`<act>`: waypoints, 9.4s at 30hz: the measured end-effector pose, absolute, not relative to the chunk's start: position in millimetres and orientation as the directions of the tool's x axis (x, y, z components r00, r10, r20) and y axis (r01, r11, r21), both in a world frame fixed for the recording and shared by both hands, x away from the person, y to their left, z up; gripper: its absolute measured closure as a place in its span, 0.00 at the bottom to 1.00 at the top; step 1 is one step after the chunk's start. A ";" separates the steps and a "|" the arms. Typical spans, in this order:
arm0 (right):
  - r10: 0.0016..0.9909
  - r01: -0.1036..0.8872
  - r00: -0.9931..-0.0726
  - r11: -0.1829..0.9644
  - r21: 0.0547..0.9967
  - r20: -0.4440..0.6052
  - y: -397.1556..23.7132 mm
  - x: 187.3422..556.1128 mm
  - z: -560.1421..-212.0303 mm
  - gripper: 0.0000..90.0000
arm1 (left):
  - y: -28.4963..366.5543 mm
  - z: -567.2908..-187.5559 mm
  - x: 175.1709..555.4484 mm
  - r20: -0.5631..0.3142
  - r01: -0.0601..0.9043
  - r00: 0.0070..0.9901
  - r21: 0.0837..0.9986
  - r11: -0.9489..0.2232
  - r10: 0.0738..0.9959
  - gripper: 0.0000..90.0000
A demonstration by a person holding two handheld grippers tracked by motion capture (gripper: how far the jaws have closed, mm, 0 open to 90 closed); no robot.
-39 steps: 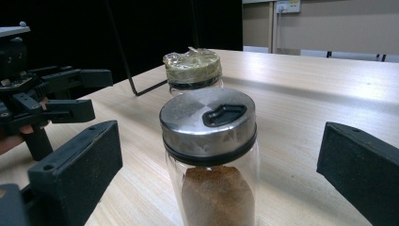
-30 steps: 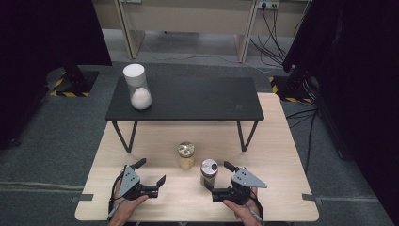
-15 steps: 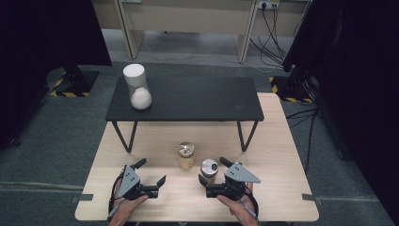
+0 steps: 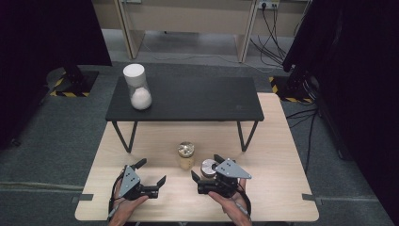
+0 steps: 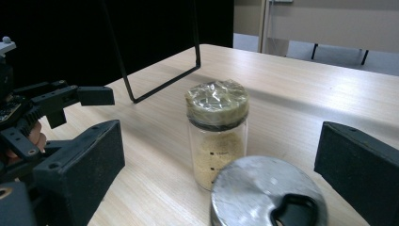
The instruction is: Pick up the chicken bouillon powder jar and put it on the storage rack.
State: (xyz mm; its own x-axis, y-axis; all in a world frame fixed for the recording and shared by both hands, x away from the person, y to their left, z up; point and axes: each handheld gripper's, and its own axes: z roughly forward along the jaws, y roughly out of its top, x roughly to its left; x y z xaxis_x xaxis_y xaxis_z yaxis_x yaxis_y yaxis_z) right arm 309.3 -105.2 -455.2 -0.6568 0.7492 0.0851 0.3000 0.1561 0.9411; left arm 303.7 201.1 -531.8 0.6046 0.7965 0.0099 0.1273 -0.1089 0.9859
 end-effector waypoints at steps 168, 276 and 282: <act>0.752 0.509 -0.656 0.375 0.774 0.067 -11.0 375.5 -417.9 0.38 | 201.3 -531.7 302.9 -0.003 0.136 0.616 0.985 -0.103 0.788 0.02; 0.723 0.376 -0.691 0.340 0.862 0.016 0.6 434.5 -236.3 0.38 | 201.7 -531.7 303.0 -0.005 0.136 0.616 0.986 -0.099 0.788 0.02; 0.743 0.382 -0.670 0.338 0.860 0.005 2.5 444.0 -236.1 0.38 | 201.8 -531.6 303.1 -0.004 0.135 0.616 0.986 -0.101 0.788 0.02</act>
State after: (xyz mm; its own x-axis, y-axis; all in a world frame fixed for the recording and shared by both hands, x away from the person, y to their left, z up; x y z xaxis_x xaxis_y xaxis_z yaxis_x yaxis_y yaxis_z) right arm 444.0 2.5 -236.1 -0.6696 0.7427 0.0054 0.3822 0.3384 0.8599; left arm 303.1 201.8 -531.6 0.6160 0.7877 -0.0036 0.1351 -0.1011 0.9857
